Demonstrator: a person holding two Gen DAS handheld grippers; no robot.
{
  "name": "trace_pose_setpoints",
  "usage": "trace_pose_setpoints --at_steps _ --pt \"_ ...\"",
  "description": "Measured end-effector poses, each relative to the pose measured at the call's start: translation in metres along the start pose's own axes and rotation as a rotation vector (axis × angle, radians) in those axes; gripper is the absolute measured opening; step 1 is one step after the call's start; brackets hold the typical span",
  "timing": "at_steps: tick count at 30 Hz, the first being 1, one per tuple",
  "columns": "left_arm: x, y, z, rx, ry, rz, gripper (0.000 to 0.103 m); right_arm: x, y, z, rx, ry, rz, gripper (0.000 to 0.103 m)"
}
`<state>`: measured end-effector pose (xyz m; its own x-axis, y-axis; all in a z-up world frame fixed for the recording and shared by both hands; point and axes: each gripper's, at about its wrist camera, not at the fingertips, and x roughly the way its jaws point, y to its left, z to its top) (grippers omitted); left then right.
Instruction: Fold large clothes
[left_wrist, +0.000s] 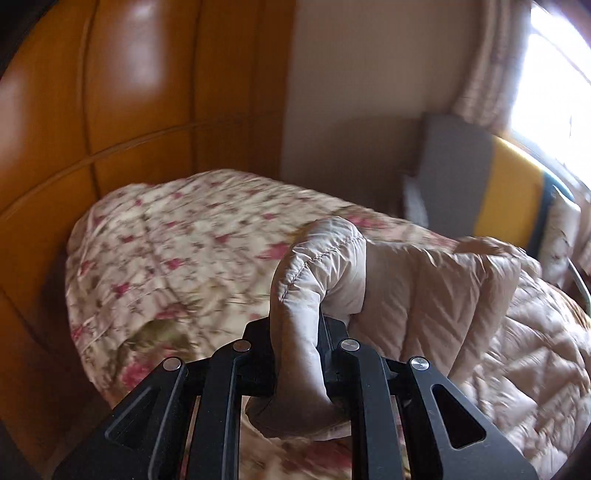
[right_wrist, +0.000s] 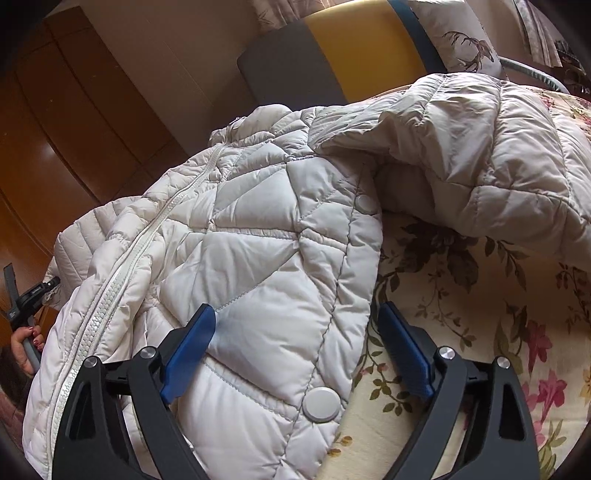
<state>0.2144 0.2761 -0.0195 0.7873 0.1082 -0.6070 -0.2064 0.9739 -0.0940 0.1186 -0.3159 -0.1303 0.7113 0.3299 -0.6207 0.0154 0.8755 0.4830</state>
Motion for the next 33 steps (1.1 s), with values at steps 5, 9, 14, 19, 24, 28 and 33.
trace_pose_setpoints --at_steps 5,9,14,19,24,28,33 --pt "0.051 0.057 0.009 -0.124 0.065 0.124 0.013 0.0 0.0 -0.001 -0.004 -0.001 0.004 0.092" --pt "0.075 0.084 0.002 -0.214 0.134 0.14 0.059 0.001 0.0 0.0 -0.009 0.003 0.004 0.093" --pt "0.035 0.102 -0.019 -0.343 0.009 0.172 0.094 0.001 -0.001 -0.001 -0.005 0.007 0.006 0.093" --pt "-0.009 0.073 -0.039 -0.35 -0.001 -0.052 0.094 0.005 -0.002 0.007 0.008 0.048 0.034 0.1" --pt "-0.029 -0.038 -0.065 -0.09 0.189 -0.457 0.094 0.014 -0.013 0.024 0.09 0.067 0.072 0.098" --pt "-0.025 -0.127 -0.108 0.099 0.345 -0.635 0.094 0.022 -0.019 0.039 0.13 0.079 -0.008 0.037" --pt "-0.006 -0.177 -0.142 0.217 0.462 -0.59 0.035 0.012 -0.034 0.059 0.19 0.078 -0.054 0.014"
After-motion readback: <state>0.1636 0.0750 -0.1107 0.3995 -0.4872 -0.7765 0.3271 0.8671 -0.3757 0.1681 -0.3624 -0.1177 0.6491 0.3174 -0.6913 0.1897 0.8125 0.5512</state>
